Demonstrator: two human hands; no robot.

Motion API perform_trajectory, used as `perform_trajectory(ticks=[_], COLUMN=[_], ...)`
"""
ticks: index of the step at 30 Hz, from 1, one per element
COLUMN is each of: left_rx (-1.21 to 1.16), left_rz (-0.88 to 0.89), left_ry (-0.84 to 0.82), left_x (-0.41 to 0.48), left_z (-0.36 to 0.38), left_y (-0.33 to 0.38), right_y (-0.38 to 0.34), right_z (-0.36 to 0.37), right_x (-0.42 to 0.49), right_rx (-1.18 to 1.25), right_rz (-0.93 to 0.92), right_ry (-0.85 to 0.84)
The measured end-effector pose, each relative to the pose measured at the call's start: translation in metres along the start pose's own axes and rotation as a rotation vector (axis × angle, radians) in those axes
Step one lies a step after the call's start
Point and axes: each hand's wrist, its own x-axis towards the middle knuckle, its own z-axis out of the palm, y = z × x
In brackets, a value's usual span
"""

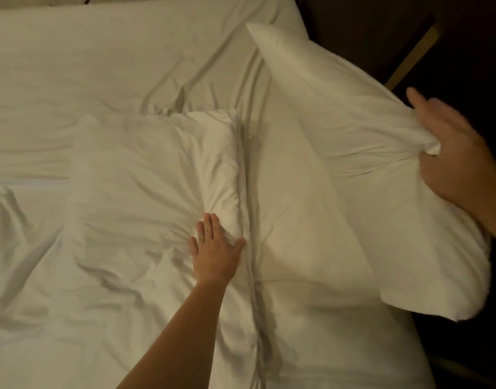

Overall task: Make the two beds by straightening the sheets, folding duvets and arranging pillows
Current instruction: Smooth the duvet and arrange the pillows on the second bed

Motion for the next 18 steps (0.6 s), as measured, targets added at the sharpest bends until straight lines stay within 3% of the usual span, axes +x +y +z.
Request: perform_trajectory(ticks=[5,9,14,18], left_rx=[-0.008,0.004,0.062,0.118], left_rz=[0.002,-0.015,-0.089,-0.15], left_ry=[0.001,0.031,0.059,0.1], left_x=[0.003,0.001,0.001,0.008], left_z=[0.004,0.001,0.002,0.016], left_y=[-0.004,0.008,0.033,0.049], right_y=[0.012,-0.011,-0.041,-0.044], right_z=[-0.006,0.014,0.057,0.081], right_x=[-0.001,0.003,0.018,0.024], right_rx=[-0.214,-0.478,-0.563,-0.606], right_rz=[-0.036,0.014,0.14,0.105], right_ry=[-0.142,-0.128,-0.115,-0.086])
